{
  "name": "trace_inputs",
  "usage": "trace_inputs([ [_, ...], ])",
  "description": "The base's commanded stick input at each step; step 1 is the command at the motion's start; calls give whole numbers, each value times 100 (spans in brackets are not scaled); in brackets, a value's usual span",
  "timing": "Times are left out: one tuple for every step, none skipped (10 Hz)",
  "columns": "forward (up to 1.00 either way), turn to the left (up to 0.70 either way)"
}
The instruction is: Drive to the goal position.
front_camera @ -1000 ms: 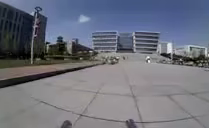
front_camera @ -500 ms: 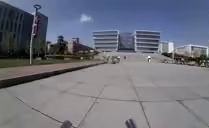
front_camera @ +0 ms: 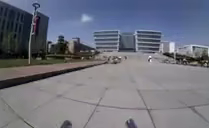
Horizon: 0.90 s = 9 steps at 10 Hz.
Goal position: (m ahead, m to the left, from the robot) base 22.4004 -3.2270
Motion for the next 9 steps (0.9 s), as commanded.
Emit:
trace_inputs([
  [50,-19],
  [50,-45],
  [50,-50],
  [50,-50],
  [50,-50],
  [50,-50],
  [50,-50],
  [50,-50],
  [50,-50],
])
